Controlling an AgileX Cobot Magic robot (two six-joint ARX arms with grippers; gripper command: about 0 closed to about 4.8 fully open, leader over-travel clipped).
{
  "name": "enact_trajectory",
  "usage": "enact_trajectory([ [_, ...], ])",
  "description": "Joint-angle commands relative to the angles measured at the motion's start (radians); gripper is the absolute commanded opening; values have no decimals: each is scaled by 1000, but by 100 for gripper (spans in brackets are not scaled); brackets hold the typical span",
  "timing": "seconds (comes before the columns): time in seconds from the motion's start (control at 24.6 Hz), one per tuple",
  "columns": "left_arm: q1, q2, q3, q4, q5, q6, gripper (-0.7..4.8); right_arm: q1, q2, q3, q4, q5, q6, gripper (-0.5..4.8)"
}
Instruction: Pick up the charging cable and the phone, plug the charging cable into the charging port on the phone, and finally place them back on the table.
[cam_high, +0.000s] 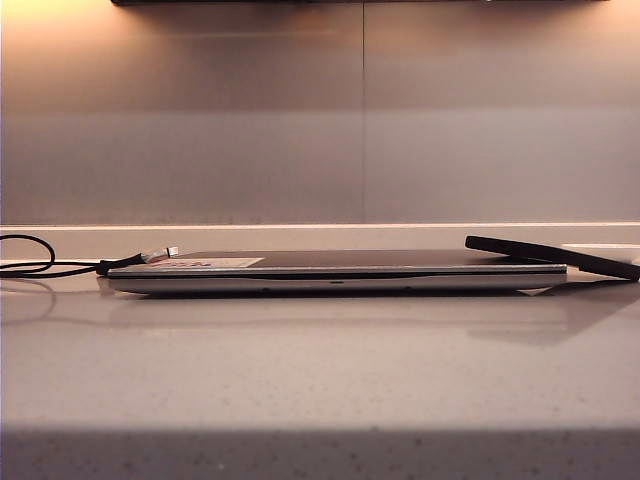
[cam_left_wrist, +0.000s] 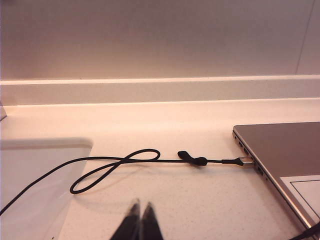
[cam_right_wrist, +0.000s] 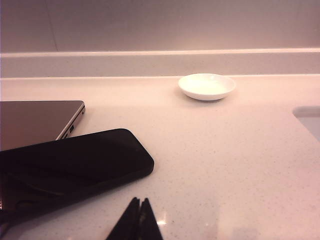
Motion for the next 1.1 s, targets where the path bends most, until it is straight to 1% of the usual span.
enact_trajectory([
  [0.04,0,1,4,18,3,8,-6,0,-2,-2,24,0,-3,-1],
  [0.28,0,1,4,17,3,6,-6,0,-2,-2,24,0,-3,-1],
  [0.33,0,1,4,17,3,-2,-6,0,-2,-2,25,0,-3,-1],
  [0.41,0,1,10,29,3,-50,-6,0,-2,5,56,0,-3,-1],
  [0.45,0,1,16,39,3,-59,-6,1,-2,16,55,0,-3,-1],
  [0.61,0,1,66,58,3,-101,-6,0,0,92,39,5,-3,-1],
  [0.69,0,2,120,56,3,-129,-6,0,4,176,-4,4,-3,-2],
  [0.85,0,6,166,57,3,-149,-6,1,27,257,-43,3,-3,-2],
  [1.1,-1,59,226,52,3,-154,-6,2,174,410,-43,-1,-3,-2],
])
